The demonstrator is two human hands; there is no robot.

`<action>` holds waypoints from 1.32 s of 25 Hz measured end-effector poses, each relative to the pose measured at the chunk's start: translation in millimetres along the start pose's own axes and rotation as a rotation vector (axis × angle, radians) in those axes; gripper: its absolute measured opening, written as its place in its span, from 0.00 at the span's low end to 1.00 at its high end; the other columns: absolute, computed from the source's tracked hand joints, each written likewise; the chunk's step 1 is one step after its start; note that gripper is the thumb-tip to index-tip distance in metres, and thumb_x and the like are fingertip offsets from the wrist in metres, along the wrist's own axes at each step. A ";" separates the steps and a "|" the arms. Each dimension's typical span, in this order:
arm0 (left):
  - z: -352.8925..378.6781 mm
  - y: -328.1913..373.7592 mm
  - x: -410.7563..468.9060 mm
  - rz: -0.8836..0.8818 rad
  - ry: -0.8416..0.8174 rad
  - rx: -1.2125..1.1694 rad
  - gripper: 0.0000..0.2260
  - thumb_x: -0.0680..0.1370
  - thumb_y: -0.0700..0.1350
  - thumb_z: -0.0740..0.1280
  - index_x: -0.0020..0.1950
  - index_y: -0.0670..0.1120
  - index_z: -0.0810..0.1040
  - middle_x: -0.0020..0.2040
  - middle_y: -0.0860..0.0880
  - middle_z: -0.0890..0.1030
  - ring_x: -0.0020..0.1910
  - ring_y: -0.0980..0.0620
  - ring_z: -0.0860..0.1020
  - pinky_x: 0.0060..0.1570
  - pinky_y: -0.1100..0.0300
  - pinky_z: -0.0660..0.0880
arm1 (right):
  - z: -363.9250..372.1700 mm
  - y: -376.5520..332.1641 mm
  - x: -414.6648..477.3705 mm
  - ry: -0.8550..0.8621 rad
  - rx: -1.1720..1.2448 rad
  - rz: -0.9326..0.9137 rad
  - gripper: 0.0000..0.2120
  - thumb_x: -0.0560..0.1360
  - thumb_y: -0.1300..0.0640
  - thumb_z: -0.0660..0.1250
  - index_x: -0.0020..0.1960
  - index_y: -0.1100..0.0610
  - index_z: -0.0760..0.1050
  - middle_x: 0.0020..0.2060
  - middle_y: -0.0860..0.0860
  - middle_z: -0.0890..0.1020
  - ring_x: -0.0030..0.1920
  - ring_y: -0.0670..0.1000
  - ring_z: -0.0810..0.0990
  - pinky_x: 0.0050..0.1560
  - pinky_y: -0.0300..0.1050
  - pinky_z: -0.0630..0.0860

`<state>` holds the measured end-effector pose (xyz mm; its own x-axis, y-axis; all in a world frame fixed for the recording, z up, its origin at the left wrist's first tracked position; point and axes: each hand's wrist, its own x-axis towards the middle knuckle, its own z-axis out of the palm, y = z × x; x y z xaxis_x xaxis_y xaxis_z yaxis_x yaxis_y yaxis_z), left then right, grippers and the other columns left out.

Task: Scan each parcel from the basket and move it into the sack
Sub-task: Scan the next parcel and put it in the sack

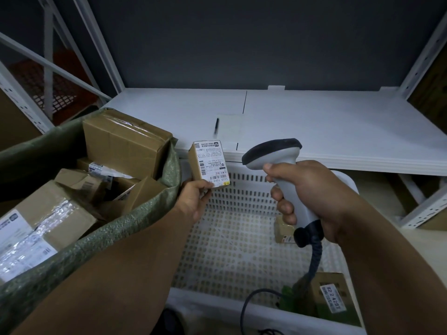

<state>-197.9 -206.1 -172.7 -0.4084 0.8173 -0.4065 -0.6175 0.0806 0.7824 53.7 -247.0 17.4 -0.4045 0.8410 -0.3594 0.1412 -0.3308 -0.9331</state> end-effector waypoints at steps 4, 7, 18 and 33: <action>0.4 -0.7 1.3 0.004 -0.011 0.018 0.22 0.74 0.28 0.63 0.68 0.37 0.76 0.63 0.41 0.83 0.64 0.44 0.79 0.53 0.60 0.78 | 1.4 0.6 2.5 0.002 0.006 -0.002 0.11 0.79 0.53 0.70 0.49 0.61 0.75 0.29 0.54 0.74 0.23 0.49 0.69 0.24 0.40 0.67; 1.0 -2.3 1.6 0.004 -0.008 0.031 0.22 0.74 0.28 0.64 0.67 0.37 0.77 0.62 0.41 0.83 0.63 0.45 0.78 0.56 0.59 0.76 | 2.2 1.3 4.2 -0.002 0.002 -0.012 0.11 0.79 0.53 0.70 0.50 0.61 0.75 0.30 0.54 0.75 0.24 0.49 0.69 0.24 0.41 0.67; 32.6 21.1 -41.3 -0.021 -0.040 -0.069 0.15 0.75 0.35 0.65 0.61 0.38 0.80 0.40 0.45 0.76 0.40 0.52 0.73 0.57 0.58 0.78 | 15.0 -1.6 12.6 0.093 0.012 -0.097 0.10 0.78 0.54 0.72 0.48 0.61 0.76 0.30 0.55 0.77 0.25 0.50 0.71 0.25 0.43 0.69; -6.7 119.7 -92.7 0.251 0.410 -0.322 0.39 0.61 0.55 0.77 0.71 0.52 0.71 0.62 0.47 0.82 0.59 0.44 0.82 0.60 0.43 0.78 | 73.3 -17.7 13.4 0.045 0.046 -0.156 0.11 0.78 0.53 0.73 0.50 0.62 0.77 0.31 0.55 0.80 0.25 0.51 0.73 0.26 0.43 0.73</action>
<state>-238.5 -276.1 -44.5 -0.7564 0.4955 -0.4269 -0.6152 -0.3176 0.7215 -20.4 -261.2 30.2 -0.3777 0.9015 -0.2115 0.0375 -0.2134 -0.9762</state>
